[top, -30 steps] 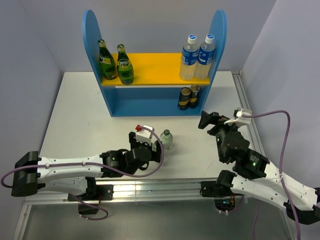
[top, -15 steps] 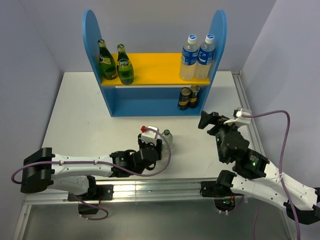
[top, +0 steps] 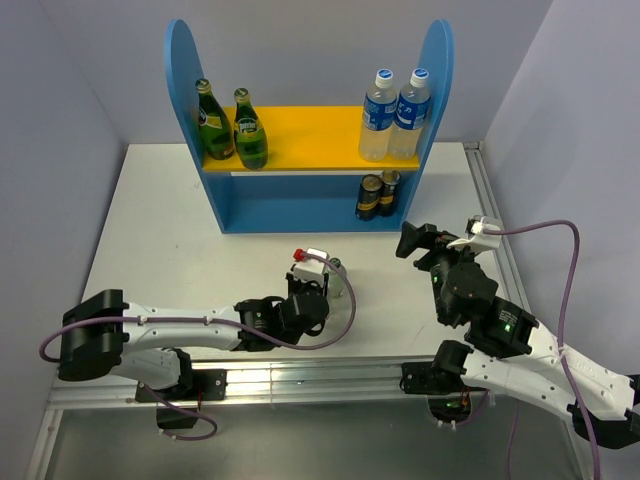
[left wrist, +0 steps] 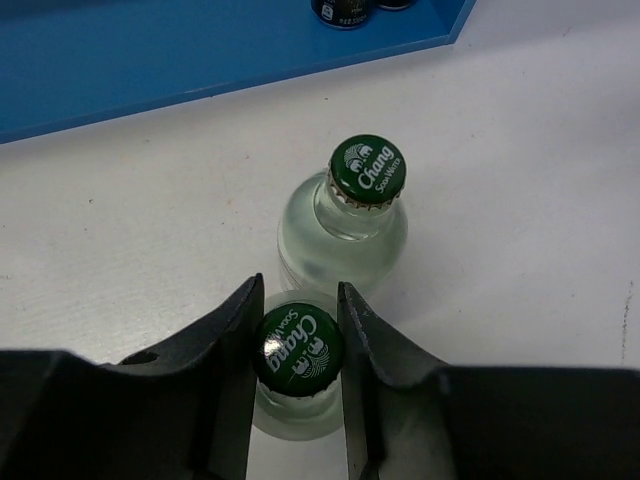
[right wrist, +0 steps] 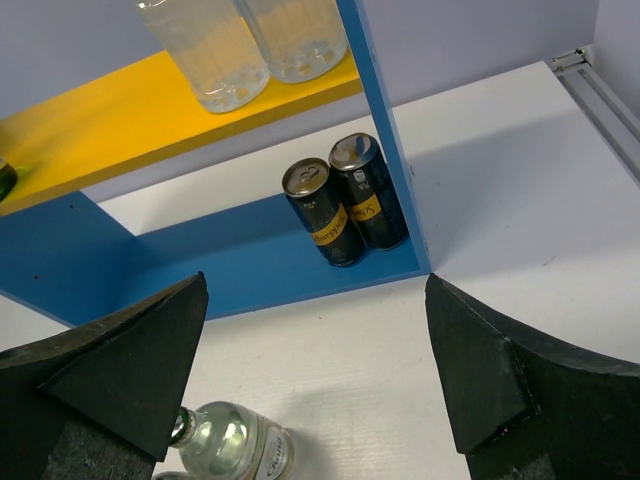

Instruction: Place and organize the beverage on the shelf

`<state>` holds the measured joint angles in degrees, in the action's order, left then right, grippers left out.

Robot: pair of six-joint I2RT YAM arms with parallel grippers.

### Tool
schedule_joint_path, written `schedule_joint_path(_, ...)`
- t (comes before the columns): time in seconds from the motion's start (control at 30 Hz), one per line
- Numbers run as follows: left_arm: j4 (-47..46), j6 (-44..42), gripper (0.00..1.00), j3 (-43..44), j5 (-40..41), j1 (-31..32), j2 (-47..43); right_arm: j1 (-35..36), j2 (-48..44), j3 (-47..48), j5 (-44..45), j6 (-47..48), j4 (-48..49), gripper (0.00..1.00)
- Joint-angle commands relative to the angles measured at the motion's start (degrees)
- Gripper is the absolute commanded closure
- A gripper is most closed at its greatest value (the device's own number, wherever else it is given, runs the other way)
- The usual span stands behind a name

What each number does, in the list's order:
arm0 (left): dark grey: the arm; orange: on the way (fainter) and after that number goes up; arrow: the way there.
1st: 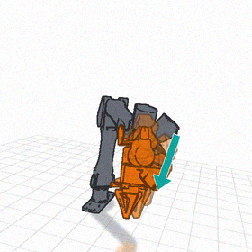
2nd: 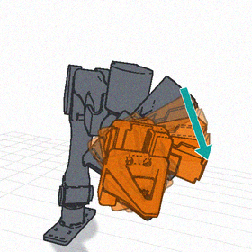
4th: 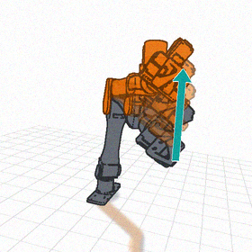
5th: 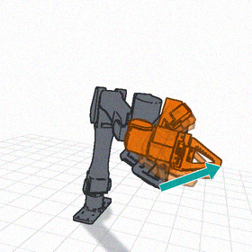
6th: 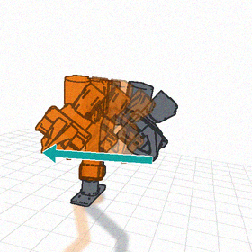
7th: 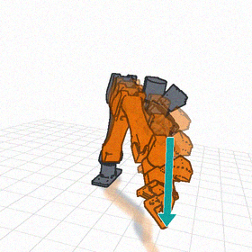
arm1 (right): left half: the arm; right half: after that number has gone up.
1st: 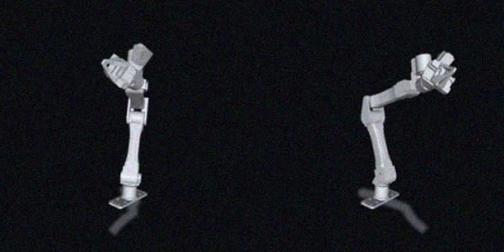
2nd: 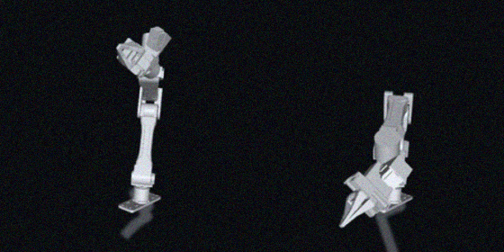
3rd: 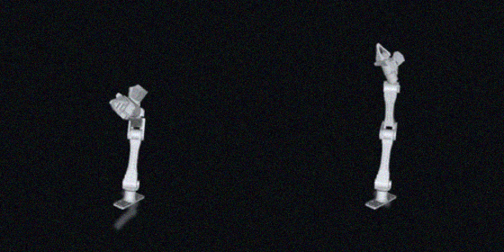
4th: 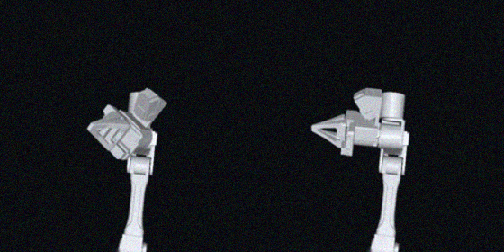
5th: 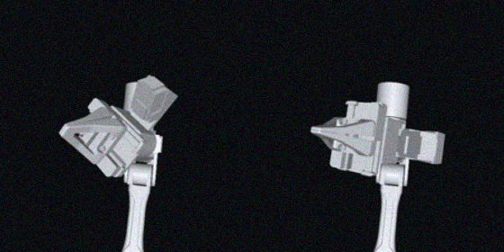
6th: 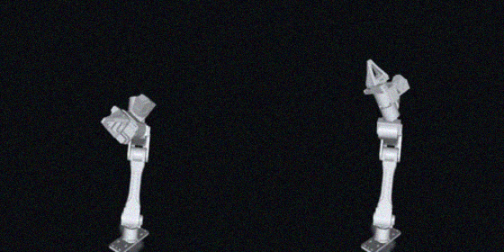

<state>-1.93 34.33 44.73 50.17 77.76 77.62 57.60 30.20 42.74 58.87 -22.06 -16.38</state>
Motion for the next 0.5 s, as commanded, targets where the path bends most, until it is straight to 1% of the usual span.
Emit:
schedule_joint_path(0.0,0.17,2.15,1.0,1.94,1.59,0.03,0.07,0.14,0.3,-0.11,1.25,-0.79,0.21,0.04)
schedule_joint_path(0.17,4.12,0.4,1.0,2.03,4.4,-0.59,-3.96,0.14,0.22,-0.11,1.07,-0.79,0.47,0.04)
schedule_joint_path(0.27,3.78,-2.85,1.0,1.85,3.71,-3.74,-7.57,0.23,0.39,-0.2,1.07,-0.53,0.91,0.04)
schedule_joint_path(0.33,2.47,-5.92,1.0,1.59,2.48,-7.6,-10.11,0.14,0.57,-0.29,1.07,-0.44,1.18,0.04)
schedule_joint_path(0.37,1.94,-7.07,1.0,1.59,1.26,-10.58,-10.73,0.14,0.57,-0.38,0.98,-0.44,1.18,0.04)
schedule_joint_path(0.4,-0.94,-8.12,1.0,1.59,0.29,-12.26,-11.78,0.14,0.48,-0.46,1.07,-0.35,1.44,0.04)
schedule_joint_path(0.47,-3.06,-11.11,1.0,1.59,-2.95,-15.78,-12.58,0.14,0.48,-0.64,0.89,-0.26,1.7,0.04)
